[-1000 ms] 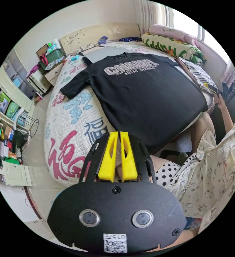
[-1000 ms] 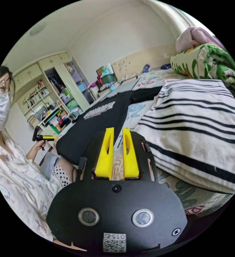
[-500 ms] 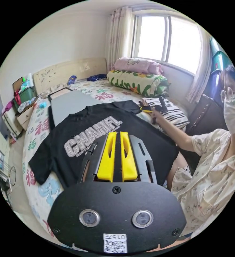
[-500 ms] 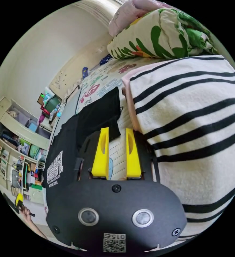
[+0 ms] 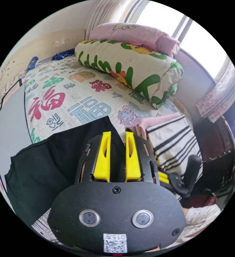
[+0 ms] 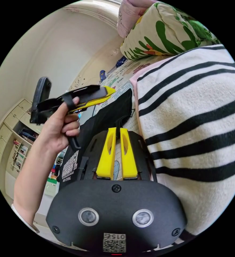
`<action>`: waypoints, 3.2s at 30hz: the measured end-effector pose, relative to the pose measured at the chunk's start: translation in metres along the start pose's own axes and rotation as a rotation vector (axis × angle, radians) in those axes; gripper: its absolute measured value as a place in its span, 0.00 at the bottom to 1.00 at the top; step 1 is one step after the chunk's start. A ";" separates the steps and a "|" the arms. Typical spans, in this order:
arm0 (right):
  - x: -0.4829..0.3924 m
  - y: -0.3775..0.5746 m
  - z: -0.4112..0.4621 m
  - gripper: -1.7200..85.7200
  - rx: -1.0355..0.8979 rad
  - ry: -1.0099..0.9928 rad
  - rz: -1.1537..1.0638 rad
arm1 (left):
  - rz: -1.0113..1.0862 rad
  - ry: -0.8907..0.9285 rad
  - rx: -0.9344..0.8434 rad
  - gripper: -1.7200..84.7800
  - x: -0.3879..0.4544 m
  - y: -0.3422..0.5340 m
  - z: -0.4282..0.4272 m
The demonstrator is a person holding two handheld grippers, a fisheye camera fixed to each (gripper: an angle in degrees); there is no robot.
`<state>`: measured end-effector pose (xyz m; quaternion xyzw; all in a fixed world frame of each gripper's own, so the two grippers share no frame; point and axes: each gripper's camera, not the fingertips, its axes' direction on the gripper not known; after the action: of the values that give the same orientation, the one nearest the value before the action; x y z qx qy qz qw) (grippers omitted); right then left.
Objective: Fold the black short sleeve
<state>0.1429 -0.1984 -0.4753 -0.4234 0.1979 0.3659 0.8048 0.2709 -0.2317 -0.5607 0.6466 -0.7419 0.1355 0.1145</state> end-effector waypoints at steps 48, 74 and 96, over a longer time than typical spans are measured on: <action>-0.215 0.169 0.155 0.12 -0.569 0.197 -0.525 | -0.346 -0.081 -0.127 0.17 -0.275 0.121 0.146; -0.160 0.169 0.260 0.11 -0.678 0.036 -0.593 | -0.391 -0.096 -0.309 0.14 -0.253 0.088 0.198; -0.203 0.352 0.487 0.06 -0.824 0.554 -1.096 | -0.297 -0.260 -0.271 0.10 -0.223 0.325 0.121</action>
<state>-0.2523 0.2499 -0.2625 -0.8062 0.0007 -0.1642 0.5683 -0.0201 -0.0255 -0.7687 0.7395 -0.6584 -0.0679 0.1227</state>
